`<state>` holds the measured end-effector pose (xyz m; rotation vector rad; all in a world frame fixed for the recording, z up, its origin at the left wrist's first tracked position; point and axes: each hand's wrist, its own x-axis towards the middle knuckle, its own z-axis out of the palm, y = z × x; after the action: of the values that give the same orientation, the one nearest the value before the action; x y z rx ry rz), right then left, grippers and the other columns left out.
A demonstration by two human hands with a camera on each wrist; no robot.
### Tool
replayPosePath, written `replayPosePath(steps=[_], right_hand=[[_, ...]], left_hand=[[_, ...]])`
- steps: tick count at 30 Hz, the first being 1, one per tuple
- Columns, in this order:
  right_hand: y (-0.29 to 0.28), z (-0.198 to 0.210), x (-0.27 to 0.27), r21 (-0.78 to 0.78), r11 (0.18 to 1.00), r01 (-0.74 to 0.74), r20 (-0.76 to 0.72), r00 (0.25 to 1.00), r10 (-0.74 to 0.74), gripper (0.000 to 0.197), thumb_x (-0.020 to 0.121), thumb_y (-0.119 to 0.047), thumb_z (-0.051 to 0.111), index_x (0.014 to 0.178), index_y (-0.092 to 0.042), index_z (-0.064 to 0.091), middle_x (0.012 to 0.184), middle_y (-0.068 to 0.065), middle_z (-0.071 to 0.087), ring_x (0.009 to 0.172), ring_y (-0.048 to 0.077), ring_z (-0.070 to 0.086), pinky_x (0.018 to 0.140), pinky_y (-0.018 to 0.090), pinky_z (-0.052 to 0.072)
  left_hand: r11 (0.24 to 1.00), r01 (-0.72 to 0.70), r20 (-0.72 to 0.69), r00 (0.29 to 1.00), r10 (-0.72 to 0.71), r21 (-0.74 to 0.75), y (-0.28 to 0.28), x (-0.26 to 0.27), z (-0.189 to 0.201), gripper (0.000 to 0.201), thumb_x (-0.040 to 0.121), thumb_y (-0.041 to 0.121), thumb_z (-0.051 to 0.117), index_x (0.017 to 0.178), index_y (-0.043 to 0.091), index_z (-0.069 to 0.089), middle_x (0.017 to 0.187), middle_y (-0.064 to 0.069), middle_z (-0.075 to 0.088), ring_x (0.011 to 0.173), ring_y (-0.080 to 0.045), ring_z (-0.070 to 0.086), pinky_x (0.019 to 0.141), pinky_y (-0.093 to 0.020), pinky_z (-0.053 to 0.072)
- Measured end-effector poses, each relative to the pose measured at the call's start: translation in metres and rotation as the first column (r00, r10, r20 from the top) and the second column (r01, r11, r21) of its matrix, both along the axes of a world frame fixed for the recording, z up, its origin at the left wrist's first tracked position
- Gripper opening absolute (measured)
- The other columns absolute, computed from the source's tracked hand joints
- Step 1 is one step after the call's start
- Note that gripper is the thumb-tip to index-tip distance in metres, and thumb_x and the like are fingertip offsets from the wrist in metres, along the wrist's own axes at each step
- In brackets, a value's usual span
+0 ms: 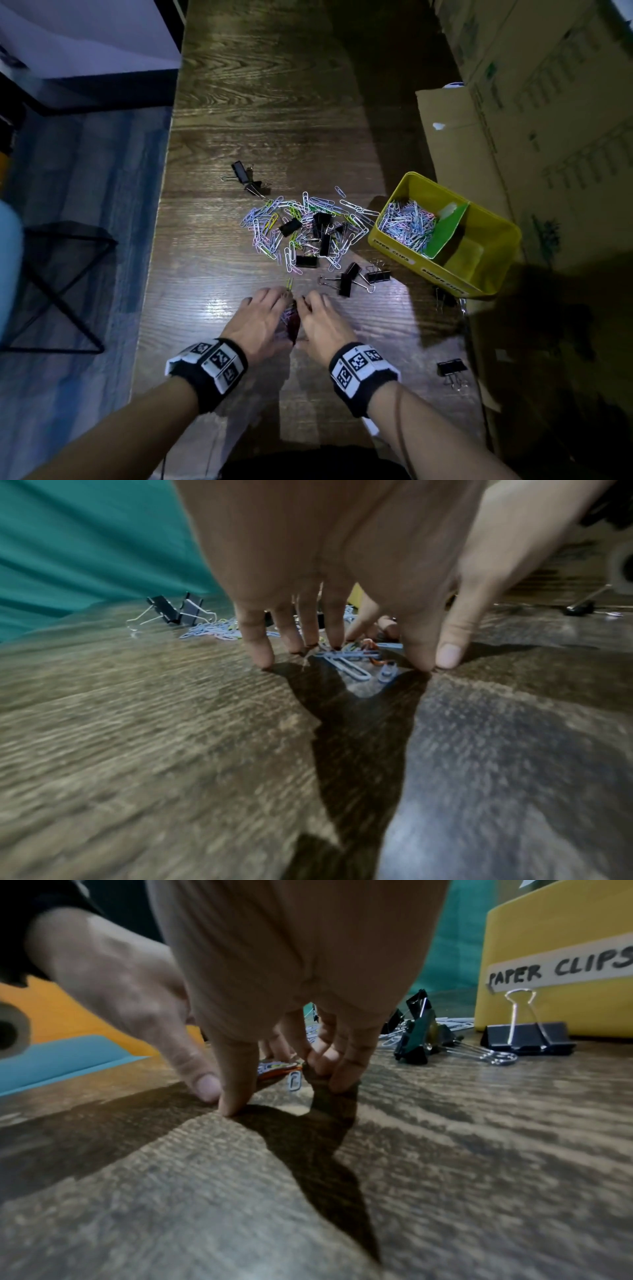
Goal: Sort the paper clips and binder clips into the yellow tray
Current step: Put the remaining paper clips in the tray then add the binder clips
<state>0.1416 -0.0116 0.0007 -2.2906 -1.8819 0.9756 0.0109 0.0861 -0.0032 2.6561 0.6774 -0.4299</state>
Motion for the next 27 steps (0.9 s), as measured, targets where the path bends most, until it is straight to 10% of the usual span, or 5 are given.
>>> replayPosePath(steps=[8, 12, 18, 22, 27], right_hand=[[0.014, -0.005, 0.011, 0.012, 1.0, -0.027, 0.018, 0.999, 0.026, 0.096, 0.077, -0.01, 0.073, 0.147, -0.007, 0.007, 0.136, 0.013, 0.028, 0.119, 0.032, 0.038, 0.092, 0.042, 0.048], [0.026, 0.002, 0.013, -0.022, 0.997, -0.072, -0.071, 0.995, 0.07, 0.059, 0.083, -0.011, 0.065, 0.136, -0.006, 0.038, 0.133, 0.013, 0.037, 0.12, 0.031, 0.039, 0.098, 0.042, 0.042], [0.026, 0.005, 0.01, -0.157, 0.972, 0.172, -0.166, 0.966, -0.198, 0.017, 0.086, -0.017, 0.044, 0.1, -0.01, 0.051, 0.105, 0.022, 0.061, 0.097, 0.035, 0.059, 0.082, 0.043, 0.048], [0.018, 0.008, 0.005, -0.159, 0.987, 0.034, -0.063, 0.997, -0.045, 0.025, 0.088, -0.012, 0.042, 0.11, -0.005, 0.052, 0.113, 0.022, 0.056, 0.104, 0.037, 0.057, 0.08, 0.041, 0.045], [0.012, 0.015, 0.0, -0.104, 0.98, -0.172, 0.132, 0.974, 0.185, 0.027, 0.092, 0.003, 0.037, 0.113, 0.007, 0.054, 0.115, 0.022, 0.051, 0.103, 0.041, 0.057, 0.08, 0.047, 0.049]], left_hand=[[0.978, -0.178, -0.039, 0.984, 0.174, -0.112, 0.007, 0.002, -0.005, 0.093, 0.059, 0.045, 0.077, 0.136, 0.02, 0.032, 0.132, -0.005, 0.037, 0.111, -0.029, 0.044, 0.091, -0.046, 0.045], [0.942, -0.263, -0.021, 0.964, 0.265, -0.209, 0.002, 0.008, -0.004, 0.068, 0.064, 0.026, 0.077, 0.124, 0.012, 0.05, 0.121, -0.01, 0.046, 0.102, -0.032, 0.051, 0.093, -0.04, 0.043], [0.965, -0.198, 0.042, 0.977, 0.208, -0.172, -0.003, 0.006, -0.004, 0.031, 0.066, 0.007, 0.063, 0.097, 0.004, 0.067, 0.097, -0.014, 0.062, 0.082, -0.032, 0.063, 0.078, -0.03, 0.052], [0.996, -0.024, 0.062, 0.998, 0.029, -0.084, -0.005, 0.009, 0.006, 0.03, 0.065, 0.023, 0.044, 0.079, 0.01, 0.067, 0.064, -0.002, 0.06, 0.052, -0.021, 0.061, 0.047, -0.018, 0.046], [0.977, 0.176, -0.028, 0.984, -0.174, 0.12, -0.01, 0.003, -0.005, 0.018, 0.056, 0.017, 0.065, 0.073, 0.014, 0.069, 0.062, 0.002, 0.061, 0.054, -0.014, 0.059, 0.051, -0.018, 0.046]])
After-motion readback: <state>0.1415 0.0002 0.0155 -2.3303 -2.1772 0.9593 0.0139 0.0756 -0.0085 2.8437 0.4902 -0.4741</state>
